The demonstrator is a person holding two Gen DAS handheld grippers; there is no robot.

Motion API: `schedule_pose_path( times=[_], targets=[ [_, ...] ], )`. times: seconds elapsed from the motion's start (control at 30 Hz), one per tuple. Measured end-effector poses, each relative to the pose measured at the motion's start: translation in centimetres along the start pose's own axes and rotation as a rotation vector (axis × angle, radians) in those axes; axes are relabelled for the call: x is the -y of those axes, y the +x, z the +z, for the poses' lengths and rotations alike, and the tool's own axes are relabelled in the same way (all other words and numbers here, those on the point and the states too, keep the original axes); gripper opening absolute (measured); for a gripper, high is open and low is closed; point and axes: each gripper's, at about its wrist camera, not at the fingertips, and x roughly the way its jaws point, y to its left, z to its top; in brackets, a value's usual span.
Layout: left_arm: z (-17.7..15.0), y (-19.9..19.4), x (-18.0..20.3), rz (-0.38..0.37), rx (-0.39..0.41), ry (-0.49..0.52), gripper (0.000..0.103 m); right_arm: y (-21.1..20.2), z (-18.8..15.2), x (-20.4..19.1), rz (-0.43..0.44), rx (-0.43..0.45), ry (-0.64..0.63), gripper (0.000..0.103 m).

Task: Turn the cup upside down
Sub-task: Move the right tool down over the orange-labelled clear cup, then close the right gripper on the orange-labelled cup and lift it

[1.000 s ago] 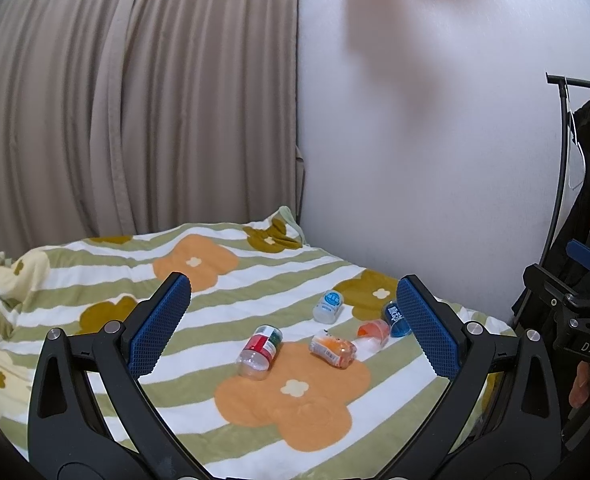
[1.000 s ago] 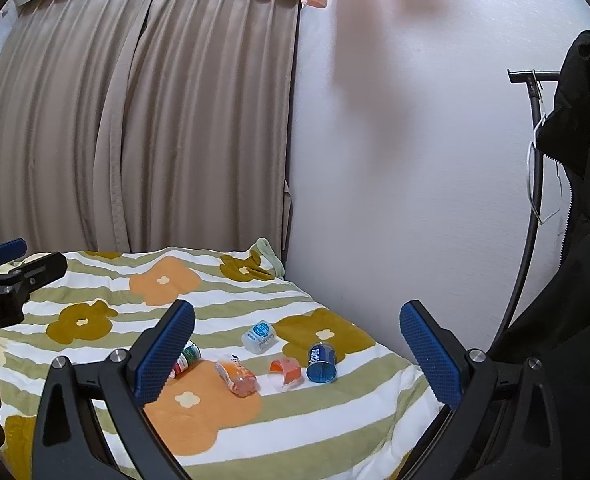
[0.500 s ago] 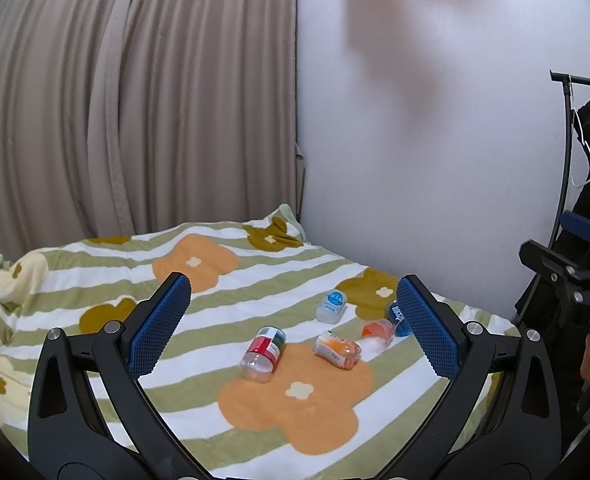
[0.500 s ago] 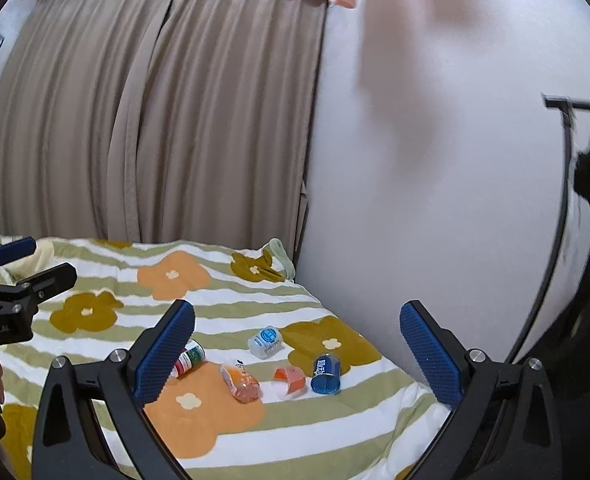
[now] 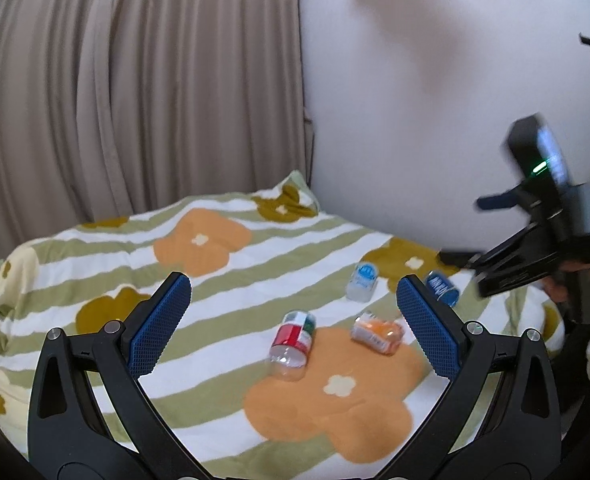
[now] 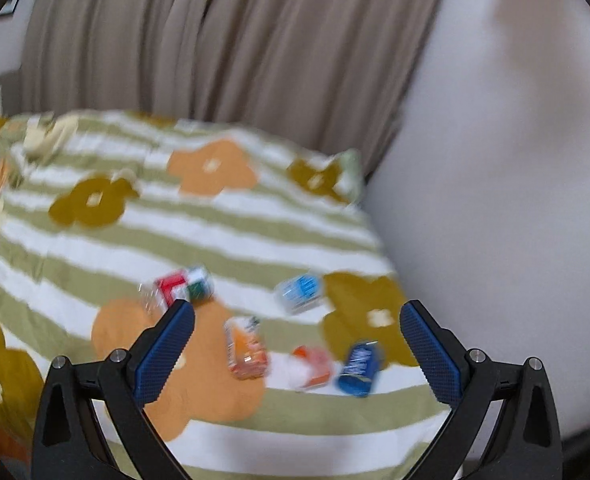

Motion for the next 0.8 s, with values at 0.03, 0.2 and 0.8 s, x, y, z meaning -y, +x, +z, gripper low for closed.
schedule_pose_path(
  times=[0.03, 0.2, 0.8],
  targets=[
    [-0.3, 0.6, -0.4, -0.001, -0.010, -0.002, 0.103, 2.1, -0.1, -0.3, 0.024, -0.040, -0.015, 0.102],
    [-2.0, 4.0, -2.0, 0.002, -0.079, 0.001, 0.103, 11.7, -2.0, -2.0, 0.107, -0.230, -0.085, 0.101],
    [-4.9, 8.9, -4.2, -0.013, -0.179, -0.035, 0.103, 21.7, -5.2, -2.7, 0.207, -0.470, -0.132, 0.055]
  ],
)
